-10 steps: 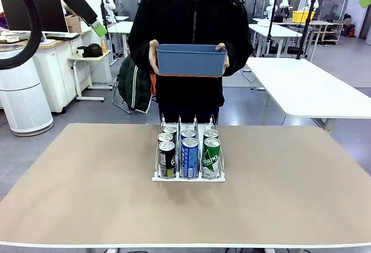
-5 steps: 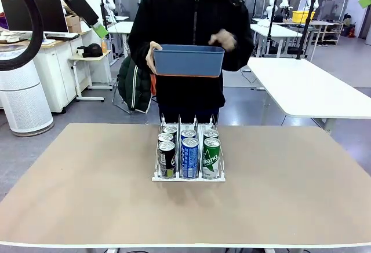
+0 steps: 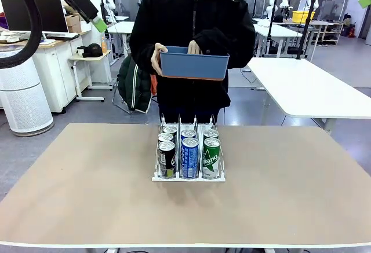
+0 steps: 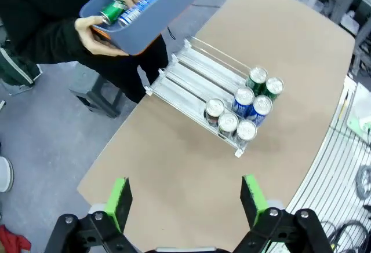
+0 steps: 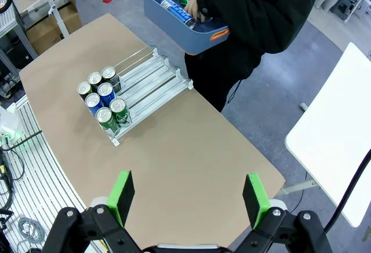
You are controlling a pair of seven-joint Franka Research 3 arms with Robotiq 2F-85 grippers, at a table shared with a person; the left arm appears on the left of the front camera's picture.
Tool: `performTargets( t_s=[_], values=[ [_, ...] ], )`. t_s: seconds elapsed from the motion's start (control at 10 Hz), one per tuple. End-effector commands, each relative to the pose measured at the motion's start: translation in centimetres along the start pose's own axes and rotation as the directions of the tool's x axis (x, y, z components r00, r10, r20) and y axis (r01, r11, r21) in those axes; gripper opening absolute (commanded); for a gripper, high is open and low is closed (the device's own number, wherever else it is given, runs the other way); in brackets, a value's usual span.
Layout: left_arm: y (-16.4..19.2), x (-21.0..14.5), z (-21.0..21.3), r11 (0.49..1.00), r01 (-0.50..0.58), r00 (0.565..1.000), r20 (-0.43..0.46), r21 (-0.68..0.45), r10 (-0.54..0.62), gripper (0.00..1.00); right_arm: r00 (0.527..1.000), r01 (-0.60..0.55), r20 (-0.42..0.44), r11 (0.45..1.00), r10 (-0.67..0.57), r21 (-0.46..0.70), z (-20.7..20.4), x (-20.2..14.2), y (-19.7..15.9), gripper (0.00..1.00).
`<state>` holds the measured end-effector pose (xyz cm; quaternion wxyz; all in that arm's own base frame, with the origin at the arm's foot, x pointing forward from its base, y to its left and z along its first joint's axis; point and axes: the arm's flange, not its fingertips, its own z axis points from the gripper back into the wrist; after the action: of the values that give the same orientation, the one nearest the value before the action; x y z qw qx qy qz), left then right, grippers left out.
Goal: Fill the beverage cans into the dispenser.
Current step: Pick up the Sprite handed by the human.
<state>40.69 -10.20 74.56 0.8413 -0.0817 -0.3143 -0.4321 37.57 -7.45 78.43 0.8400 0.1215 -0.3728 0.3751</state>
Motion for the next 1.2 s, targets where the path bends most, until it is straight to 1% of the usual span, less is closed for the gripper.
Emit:
performTargets(
  t_s=[0.0,0.2,0.4,0.6,1.1],
  values=[
    [0.0,-0.2,0.5,0.999,-0.034,0.999,0.033,0.033,0.033,1.00,1.000,-0.004,0.012,1.000,0.004,0.012,-0.2,0.0,0.2,1.00],
    [0.1,0.3,1.6,0.998,-0.038,0.998,0.059,0.050,0.035,1.00,1.000,-0.004,0.012,1.000,0.004,0.012,-0.2,0.0,0.2,1.00],
    [0.3,0.4,1.9,0.996,-0.037,0.997,0.064,0.086,0.032,1.00,1.000,-0.004,0.012,1.000,0.004,0.012,-0.2,0.0,0.2,1.00],
    [0.3,0.7,1.8,0.998,-0.030,0.998,0.064,0.058,0.026,1.00,1.000,-0.004,0.012,1.000,0.004,0.012,-0.2,0.0,0.2,1.00],
    [0.3,0.7,1.8,0.998,-0.030,0.998,0.064,0.058,0.026,1.00,1.000,-0.004,0.012,1.000,0.004,0.012,-0.2,0.0,0.2,1.00]
  ],
)
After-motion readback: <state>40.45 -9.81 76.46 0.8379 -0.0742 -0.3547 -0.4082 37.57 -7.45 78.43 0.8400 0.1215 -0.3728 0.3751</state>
